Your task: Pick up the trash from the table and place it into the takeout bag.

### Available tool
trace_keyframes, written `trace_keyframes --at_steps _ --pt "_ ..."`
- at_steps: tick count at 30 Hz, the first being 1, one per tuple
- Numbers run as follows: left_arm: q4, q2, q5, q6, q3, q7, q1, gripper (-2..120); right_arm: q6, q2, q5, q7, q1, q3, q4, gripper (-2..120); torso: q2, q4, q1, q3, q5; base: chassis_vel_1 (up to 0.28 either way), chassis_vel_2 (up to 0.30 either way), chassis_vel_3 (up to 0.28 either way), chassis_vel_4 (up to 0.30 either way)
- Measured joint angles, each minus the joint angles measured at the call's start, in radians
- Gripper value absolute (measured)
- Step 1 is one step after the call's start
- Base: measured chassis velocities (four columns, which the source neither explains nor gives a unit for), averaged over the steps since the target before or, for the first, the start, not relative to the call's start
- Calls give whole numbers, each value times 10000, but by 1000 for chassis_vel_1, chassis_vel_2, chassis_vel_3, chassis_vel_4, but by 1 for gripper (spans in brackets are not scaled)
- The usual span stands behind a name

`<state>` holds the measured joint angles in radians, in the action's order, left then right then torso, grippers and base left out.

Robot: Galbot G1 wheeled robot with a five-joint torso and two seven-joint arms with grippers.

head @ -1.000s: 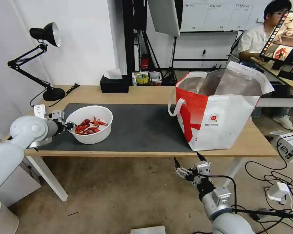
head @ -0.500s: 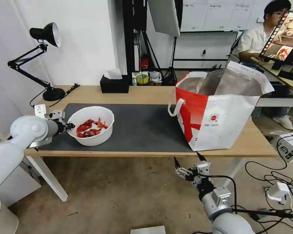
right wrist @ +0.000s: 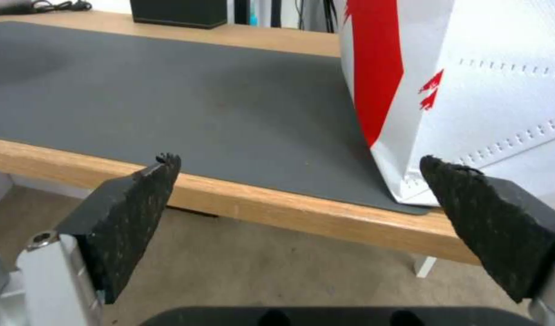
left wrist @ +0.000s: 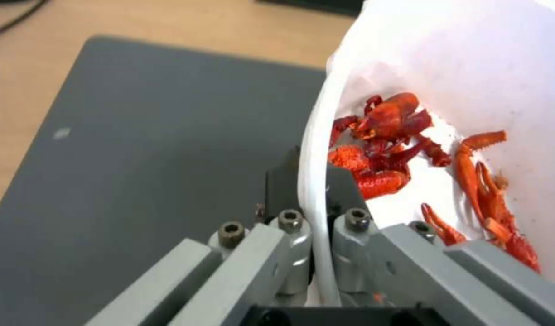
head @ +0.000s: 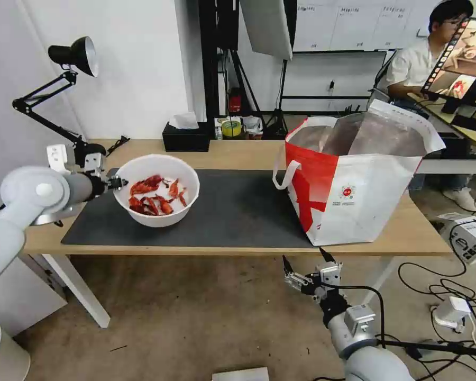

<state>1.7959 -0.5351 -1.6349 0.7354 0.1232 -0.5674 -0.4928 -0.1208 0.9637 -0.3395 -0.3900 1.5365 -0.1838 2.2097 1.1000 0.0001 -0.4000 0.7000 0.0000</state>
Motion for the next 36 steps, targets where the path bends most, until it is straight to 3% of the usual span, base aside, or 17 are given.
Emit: trace_keyframes --at_steps 7,16,25,31,36 --pt "333 -130 -287 2 -379 -76 953 0 0 0 0 0 0 0 0 100 0 -1 0 0 0 0 0 0 0" --pt "484 -840 -742 -4 -1547 -348 2917 0 0 0 0 0 0 0 0 100 0 -1 0 0 0 0 0 0 0" --pt "-135 -1757 -1063 -127 -2885 -687 4946 0 0 0 0 -1 0 0 0 100 0 -1 -1 0 1 0 0 0 0" --pt "-523 -2275 -1195 -150 -3361 -873 5773 0 0 0 0 0 0 0 0 100 0 -1 0 1 0 0 0 0 0" --pt "-1224 -3266 -1298 -166 -4009 -1057 6791 0 0 0 0 0 0 0 0 100 0 -1 -1 0 3 0 0 0 0"
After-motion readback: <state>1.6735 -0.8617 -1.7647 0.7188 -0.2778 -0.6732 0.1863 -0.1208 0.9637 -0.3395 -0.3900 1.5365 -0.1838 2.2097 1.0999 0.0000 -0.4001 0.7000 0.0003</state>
